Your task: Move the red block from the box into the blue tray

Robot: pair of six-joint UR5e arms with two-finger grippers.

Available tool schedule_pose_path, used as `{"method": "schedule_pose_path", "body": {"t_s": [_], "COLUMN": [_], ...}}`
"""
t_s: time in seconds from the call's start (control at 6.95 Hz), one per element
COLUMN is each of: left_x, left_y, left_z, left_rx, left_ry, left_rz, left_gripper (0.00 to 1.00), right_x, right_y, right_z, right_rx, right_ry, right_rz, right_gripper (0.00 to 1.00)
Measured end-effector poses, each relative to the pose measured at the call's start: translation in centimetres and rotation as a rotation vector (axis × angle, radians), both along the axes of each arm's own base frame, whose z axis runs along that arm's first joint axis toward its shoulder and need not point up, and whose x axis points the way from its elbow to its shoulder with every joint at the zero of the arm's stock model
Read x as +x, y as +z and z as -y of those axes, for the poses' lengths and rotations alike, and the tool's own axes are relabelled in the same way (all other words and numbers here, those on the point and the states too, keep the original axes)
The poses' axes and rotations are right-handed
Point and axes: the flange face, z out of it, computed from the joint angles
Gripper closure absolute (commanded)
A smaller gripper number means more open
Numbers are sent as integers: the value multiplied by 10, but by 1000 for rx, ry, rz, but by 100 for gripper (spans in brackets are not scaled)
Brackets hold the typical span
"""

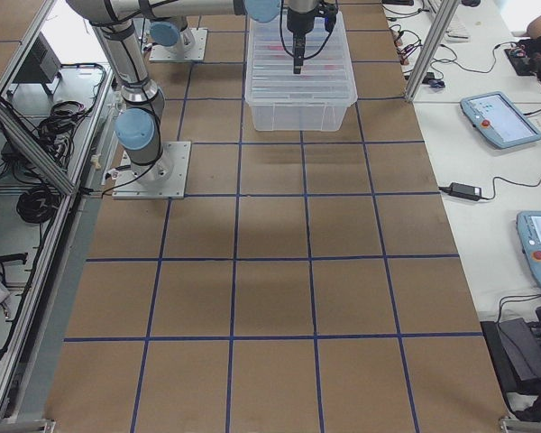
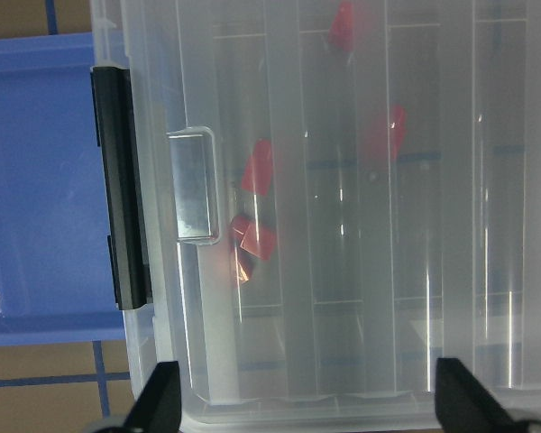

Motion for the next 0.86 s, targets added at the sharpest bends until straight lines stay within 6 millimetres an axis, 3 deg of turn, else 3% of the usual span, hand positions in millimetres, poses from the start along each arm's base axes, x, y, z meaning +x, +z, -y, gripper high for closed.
{"method": "schedule_pose_path", "body": {"t_s": [0.58,0.72,0.86], "left_x": [1,0,0], "left_y": [1,1,1], "left_z": [0,0,0], "left_rx": [6,7,7], "left_ry": [4,4,3], "left_rz": [-16,-16,-17], "left_gripper": [0,0,0], "right_x": [-3,-3,-2], "right_y": [-3,-14,-41], "right_z": [3,11,25], "right_rx": [-1,8,24], "right_ry": [1,1,2], "right_rz": [-2,-6,-10], "right_gripper": [0,0,0]}}
